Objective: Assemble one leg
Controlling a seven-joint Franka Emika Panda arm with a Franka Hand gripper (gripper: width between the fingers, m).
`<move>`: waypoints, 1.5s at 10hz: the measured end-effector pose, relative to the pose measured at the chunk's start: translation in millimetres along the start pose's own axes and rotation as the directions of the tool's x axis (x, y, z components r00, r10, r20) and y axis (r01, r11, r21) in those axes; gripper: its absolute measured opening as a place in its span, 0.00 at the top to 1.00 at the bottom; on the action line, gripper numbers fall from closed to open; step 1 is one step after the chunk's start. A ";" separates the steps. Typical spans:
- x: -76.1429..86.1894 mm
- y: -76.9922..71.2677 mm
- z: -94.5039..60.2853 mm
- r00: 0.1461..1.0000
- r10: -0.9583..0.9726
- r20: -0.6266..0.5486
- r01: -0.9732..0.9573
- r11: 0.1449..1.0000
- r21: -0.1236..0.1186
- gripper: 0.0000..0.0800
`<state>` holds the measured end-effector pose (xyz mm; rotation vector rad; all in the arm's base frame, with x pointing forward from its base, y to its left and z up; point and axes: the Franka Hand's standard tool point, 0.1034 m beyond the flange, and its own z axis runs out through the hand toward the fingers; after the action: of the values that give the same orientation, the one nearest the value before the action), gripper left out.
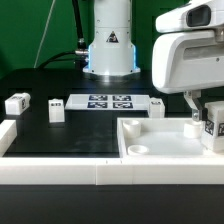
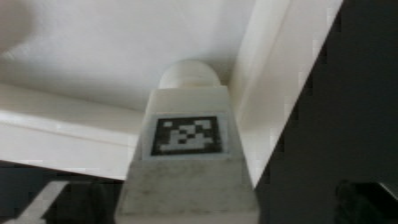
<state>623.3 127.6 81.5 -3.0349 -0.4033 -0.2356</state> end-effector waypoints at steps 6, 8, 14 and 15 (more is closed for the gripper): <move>-0.3 3.8 0.0 1.000 0.025 0.000 -0.025 1.000 -0.003 0.62; -0.8 5.9 -0.3 0.991 0.129 -0.019 -0.129 0.992 0.004 0.62; -7.7 15.3 -0.1 0.600 0.797 -0.070 -0.790 0.604 0.102 0.62; -10.2 13.4 -0.1 0.481 0.875 -0.050 -0.868 0.483 0.116 0.62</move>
Offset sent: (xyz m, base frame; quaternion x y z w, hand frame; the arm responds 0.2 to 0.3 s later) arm 0.0000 0.0000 0.0000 0.0000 0.0000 0.0000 1.0000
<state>617.2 112.1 79.3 -2.6711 1.1345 -0.2740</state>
